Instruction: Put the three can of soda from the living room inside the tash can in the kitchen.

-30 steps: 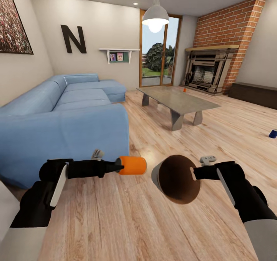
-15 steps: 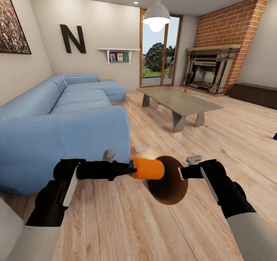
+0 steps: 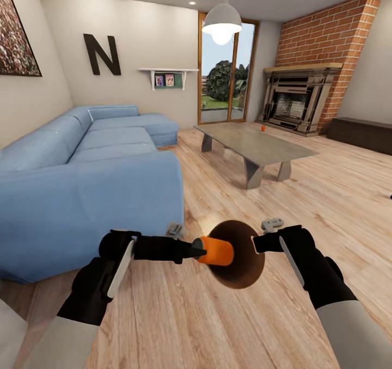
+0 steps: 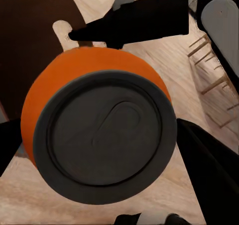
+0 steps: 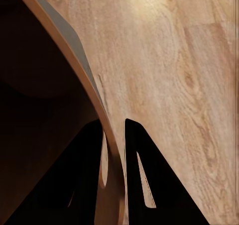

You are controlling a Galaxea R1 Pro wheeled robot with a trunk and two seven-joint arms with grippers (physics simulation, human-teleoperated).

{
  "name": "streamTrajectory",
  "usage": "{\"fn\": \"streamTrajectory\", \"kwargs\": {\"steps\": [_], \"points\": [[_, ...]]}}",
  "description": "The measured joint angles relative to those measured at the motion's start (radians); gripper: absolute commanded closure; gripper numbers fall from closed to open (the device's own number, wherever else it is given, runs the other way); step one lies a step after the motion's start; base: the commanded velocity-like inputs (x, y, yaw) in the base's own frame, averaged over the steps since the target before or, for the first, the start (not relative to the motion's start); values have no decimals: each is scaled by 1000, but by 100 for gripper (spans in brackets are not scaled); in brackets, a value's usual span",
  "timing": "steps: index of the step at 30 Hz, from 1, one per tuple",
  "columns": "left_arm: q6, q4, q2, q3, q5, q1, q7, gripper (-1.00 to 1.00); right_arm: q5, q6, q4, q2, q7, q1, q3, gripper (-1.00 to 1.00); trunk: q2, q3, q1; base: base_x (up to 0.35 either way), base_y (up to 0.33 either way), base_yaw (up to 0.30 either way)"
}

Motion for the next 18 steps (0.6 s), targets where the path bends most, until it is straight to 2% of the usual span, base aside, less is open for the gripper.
{"fn": "streamTrajectory", "kwargs": {"steps": [2, 7, 11, 18], "points": [[-6, 6, -1, -5, 0, 1, 39, 100, 1, 0, -3, -1, -1, 1, 0, 100, 0, 0, 0, 5, 0, 0], [-14, 11, -17, -24, 1, 1, 65, 100, -8, 1, -6, 1, 0, 5, 2, 100, 0, 0, 0, 1, 0, 0], [-45, 39, -31, -41, 4, 0, 119, 100, -2, 0, -7, 4, -1, 6, 3, 100, 0, 0, 0, 0, 0, 0], [-74, 82, -55, -62, 8, 0, 136, 100, 0, 0, -7, 5, -1, 7, 8, 100, 0, 0, 0, 0, 0, 0]]}}
